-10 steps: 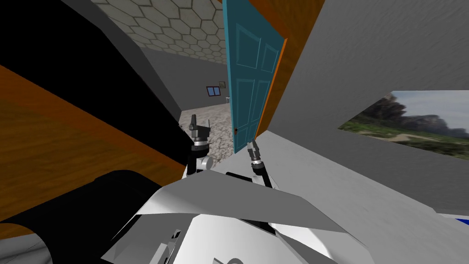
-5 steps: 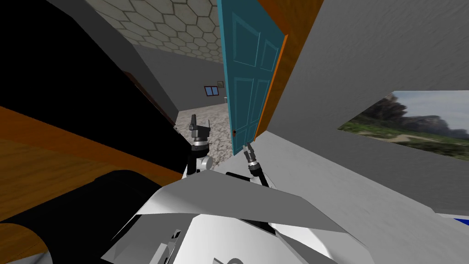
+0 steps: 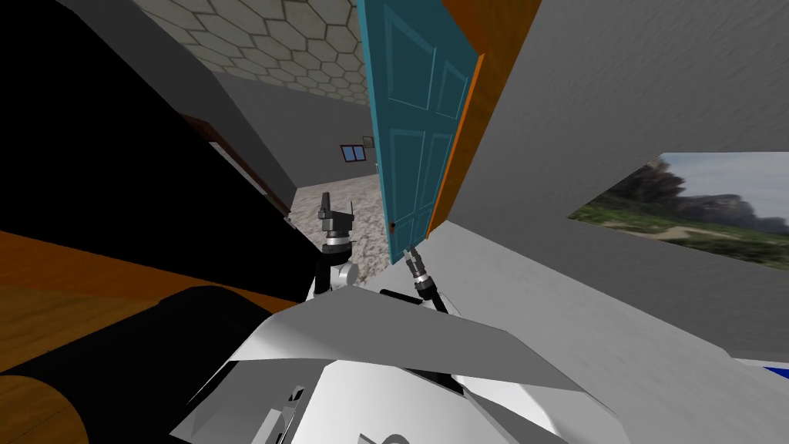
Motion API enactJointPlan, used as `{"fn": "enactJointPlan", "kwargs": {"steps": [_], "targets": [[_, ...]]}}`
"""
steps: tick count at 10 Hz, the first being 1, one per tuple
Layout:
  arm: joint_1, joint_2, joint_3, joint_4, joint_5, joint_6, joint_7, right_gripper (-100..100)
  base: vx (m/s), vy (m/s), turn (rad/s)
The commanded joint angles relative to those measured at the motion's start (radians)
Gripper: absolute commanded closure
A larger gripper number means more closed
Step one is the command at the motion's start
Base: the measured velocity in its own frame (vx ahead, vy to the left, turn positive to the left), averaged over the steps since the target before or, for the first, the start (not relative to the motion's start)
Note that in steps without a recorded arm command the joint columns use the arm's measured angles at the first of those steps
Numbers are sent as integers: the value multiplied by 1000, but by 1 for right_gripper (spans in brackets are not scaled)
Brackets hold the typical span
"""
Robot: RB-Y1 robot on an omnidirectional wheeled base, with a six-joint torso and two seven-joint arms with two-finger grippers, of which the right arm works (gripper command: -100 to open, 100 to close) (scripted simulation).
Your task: Push the door open
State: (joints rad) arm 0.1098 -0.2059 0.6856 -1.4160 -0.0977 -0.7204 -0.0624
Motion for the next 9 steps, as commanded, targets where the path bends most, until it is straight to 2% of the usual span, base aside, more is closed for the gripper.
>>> {"fn": "enactJointPlan", "kwargs": {"steps": [1, 3, 4, 9], "targets": [[-14, -4, 29, 36, 0, -4, -5, -100, 154, 14, -41], [-29, -10, 54, 70, -1, -10, -11, -100, 118, 16, -28], [-45, -16, 79, 104, -2, -15, -17, -100, 129, 33, -51], [-80, -29, 137, 185, -4, -28, -32, -100, 111, 7, -32]]}}
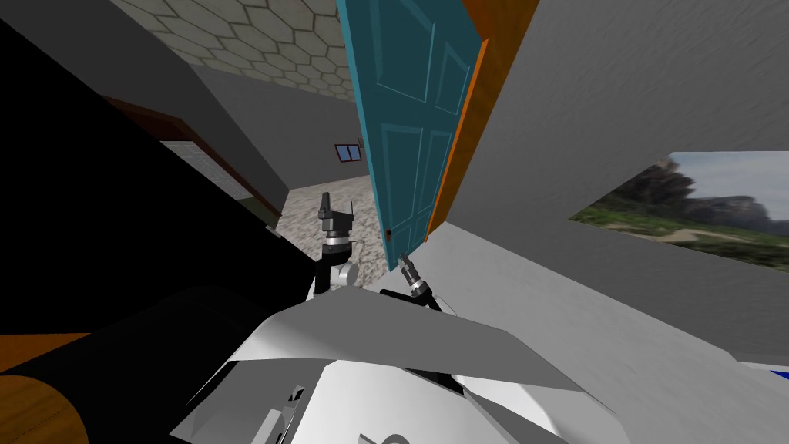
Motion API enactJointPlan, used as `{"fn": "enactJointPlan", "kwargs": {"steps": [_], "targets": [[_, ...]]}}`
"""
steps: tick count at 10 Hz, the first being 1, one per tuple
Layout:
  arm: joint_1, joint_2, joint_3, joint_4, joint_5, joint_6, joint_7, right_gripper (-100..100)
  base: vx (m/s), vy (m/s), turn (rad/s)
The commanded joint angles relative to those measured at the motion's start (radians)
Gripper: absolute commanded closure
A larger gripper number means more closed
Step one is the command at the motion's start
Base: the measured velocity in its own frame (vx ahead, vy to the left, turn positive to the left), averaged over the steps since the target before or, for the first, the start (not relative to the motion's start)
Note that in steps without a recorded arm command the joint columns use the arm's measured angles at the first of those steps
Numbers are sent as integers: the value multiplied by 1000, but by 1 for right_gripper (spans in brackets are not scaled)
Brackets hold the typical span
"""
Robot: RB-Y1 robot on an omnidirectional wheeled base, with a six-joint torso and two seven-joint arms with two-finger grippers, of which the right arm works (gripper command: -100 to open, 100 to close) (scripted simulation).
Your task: Push the door open
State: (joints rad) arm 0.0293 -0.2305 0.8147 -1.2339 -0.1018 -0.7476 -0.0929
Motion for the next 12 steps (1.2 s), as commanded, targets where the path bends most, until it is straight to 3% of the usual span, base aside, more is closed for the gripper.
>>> {"fn": "enactJointPlan", "kwargs": {"steps": [1, 8, 12], "targets": [[-13, -10, 31, 34, -1, -6, -7, -100, 116, 23, -54], [-84, -36, 147, 195, -5, -32, -35, -100, 172, 33, -40], [-115, -47, 197, 264, -7, -43, -47, -100, 188, 40, -33]]}}
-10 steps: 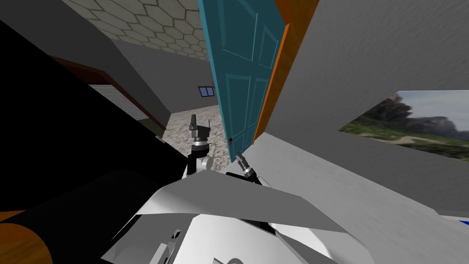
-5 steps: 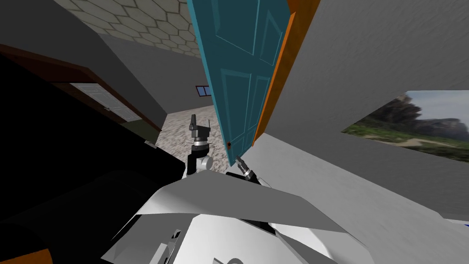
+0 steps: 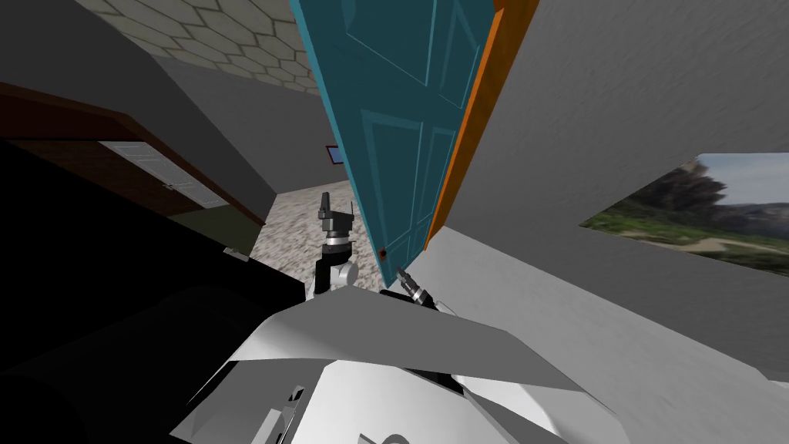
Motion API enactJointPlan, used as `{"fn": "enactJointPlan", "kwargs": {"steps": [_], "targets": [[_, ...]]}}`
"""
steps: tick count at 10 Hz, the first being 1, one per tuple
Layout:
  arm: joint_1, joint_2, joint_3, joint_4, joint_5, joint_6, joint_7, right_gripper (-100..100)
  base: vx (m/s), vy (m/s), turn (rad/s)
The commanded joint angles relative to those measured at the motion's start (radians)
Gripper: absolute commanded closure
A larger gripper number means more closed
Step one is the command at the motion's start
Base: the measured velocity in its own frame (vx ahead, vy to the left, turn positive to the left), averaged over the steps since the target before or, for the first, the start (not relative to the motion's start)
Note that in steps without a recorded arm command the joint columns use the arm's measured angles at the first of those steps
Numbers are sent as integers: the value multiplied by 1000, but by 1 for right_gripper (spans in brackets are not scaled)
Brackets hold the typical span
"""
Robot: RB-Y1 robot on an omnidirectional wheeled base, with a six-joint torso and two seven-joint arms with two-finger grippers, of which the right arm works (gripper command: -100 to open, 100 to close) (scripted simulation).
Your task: Push the door open
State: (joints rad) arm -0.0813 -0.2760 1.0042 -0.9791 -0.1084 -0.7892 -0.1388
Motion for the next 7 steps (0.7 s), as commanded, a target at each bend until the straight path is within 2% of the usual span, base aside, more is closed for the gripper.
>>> {"fn": "enactJointPlan", "kwargs": {"steps": [1, 3, 7], "targets": [[0, 0, 0, 0, 0, 0, 0, -100, 99, 39, -7], [1, 12, -6, 16, 2, -4, 4, -100, 96, 95, 43], [5, 40, -24, 46, 7, -9, 13, -100, 120, 146, 46]]}}
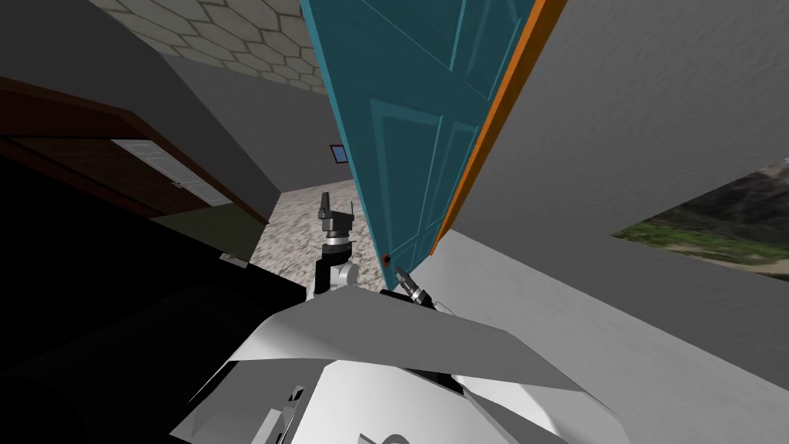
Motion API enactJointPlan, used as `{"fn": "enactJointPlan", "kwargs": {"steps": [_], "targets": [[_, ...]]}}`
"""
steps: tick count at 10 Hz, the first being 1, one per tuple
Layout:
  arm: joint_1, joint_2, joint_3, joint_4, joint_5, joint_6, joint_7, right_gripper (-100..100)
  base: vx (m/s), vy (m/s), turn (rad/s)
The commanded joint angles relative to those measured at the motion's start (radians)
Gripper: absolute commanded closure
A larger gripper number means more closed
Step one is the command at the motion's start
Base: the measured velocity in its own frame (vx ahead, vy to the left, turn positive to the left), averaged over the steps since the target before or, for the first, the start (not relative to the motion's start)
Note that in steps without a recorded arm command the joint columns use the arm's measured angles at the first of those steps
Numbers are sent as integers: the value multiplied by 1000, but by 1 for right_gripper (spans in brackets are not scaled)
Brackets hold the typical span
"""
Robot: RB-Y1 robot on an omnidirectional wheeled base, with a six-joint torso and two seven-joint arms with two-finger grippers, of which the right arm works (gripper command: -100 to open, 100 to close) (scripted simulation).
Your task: Push the door open
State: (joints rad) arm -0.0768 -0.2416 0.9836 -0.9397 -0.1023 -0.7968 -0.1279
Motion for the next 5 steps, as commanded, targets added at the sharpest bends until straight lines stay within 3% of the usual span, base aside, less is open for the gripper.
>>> {"fn": "enactJointPlan", "kwargs": {"steps": [1, 3, 4, 5], "targets": [[1, 9, -6, 11, 2, -2, 4, -100, 121, 154, 32], [3, 22, -14, 24, 4, -5, 8, -100, 123, 146, 29], [3, 17, -11, 18, 3, -3, 6, -100, 57, 56, 3], [3, 17, -11, 18, 3, -3, 6, 100, -7, -5, -7]]}}
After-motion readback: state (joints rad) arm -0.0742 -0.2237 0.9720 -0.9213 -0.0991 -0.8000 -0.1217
